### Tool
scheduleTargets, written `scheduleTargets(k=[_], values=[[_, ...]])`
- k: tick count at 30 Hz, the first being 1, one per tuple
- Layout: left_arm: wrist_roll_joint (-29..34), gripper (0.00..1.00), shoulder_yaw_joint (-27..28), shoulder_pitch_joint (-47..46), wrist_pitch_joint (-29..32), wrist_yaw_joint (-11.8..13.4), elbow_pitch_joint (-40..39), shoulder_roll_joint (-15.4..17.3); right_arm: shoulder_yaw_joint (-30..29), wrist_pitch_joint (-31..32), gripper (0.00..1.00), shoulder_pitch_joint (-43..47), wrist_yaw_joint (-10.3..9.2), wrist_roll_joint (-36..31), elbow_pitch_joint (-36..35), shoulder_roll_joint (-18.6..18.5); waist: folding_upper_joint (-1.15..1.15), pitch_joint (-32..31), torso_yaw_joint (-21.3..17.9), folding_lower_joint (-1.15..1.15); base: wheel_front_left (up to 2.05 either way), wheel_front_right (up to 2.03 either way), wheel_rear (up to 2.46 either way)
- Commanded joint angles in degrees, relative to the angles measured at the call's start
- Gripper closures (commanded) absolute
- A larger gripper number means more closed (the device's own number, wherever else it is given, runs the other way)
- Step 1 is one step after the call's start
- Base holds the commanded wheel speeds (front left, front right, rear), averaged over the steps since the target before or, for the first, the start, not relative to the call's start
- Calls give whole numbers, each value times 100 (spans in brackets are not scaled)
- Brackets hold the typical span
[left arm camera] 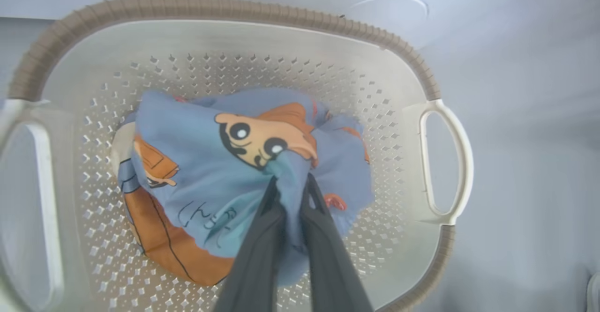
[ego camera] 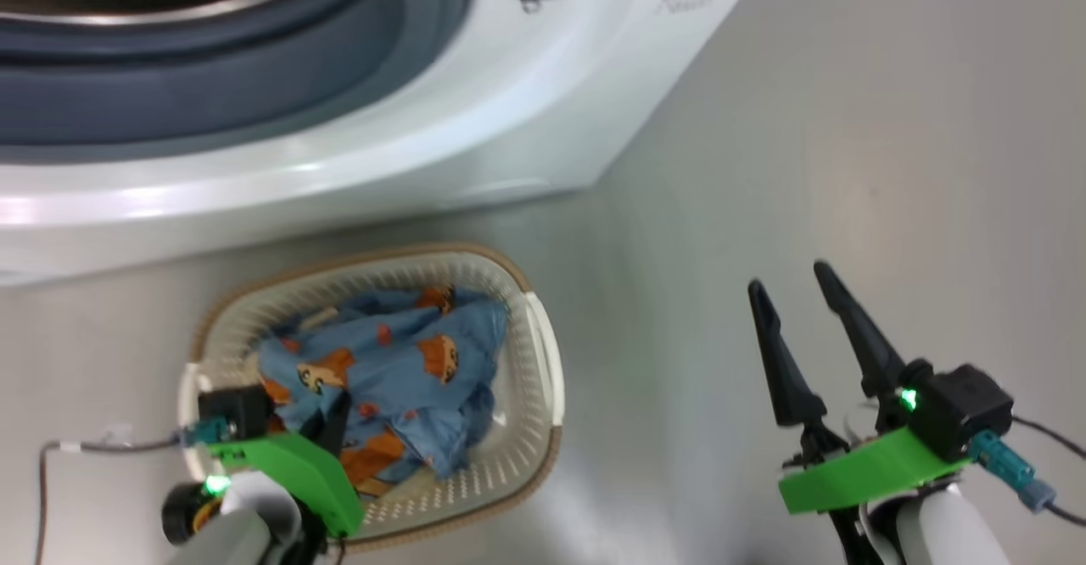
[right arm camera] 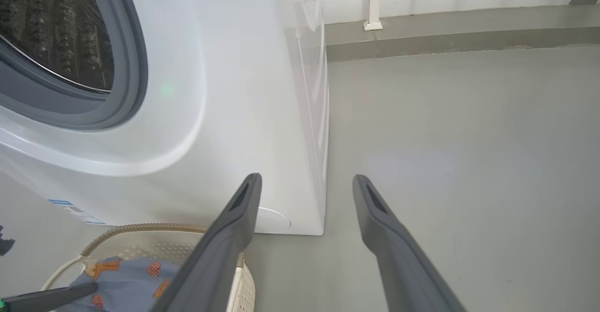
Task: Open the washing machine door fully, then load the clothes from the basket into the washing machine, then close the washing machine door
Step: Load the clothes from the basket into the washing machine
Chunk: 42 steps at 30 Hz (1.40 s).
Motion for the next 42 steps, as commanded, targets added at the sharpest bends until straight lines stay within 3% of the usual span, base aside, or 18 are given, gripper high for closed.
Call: scheduleTargets(k=[1,10,21,31,42], values=[[139,100,274,290,-75,-9,-137,82,116,-28,0,186,16,-37,-83,-44,0,-725,470,0,0,0,0],[1267,100,1761,1745,-77,201,-1318,-160,84,-28,0,718,16,72,76,-215,0,-1859,867,0,0,0,0],[2400,100,2950,3216,-77,347,-2739,-482,42,-28,0,1348,16,227,134,-363,0,-2845,1120,0,0,0,0],[3257,100,3542,4009,-77,481,-3827,-646,-70,-28,0,1673,16,181,30,-450,0,-3297,1183,0,0,0,0],[3747,100,3962,4453,-77,500,-4747,-756,-302,-28,0,1884,16,-98,-35,-375,0,-3438,1153,0,0,0,0]])
